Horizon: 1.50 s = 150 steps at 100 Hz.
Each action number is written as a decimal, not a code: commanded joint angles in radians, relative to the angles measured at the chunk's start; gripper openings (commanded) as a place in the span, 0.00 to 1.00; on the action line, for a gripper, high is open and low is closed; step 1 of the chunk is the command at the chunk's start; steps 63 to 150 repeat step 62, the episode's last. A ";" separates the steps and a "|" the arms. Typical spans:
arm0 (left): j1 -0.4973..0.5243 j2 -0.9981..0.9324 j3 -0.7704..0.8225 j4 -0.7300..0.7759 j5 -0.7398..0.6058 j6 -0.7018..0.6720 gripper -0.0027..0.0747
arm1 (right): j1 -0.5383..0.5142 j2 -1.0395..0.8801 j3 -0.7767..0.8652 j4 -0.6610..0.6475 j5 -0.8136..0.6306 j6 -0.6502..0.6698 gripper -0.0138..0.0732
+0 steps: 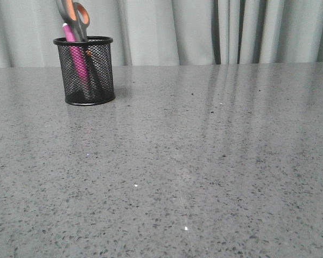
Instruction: Put pen and scissors into bin
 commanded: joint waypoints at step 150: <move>0.002 -0.033 0.046 -0.007 -0.075 -0.007 0.01 | -0.008 -0.017 0.015 -0.001 -0.014 -0.019 0.07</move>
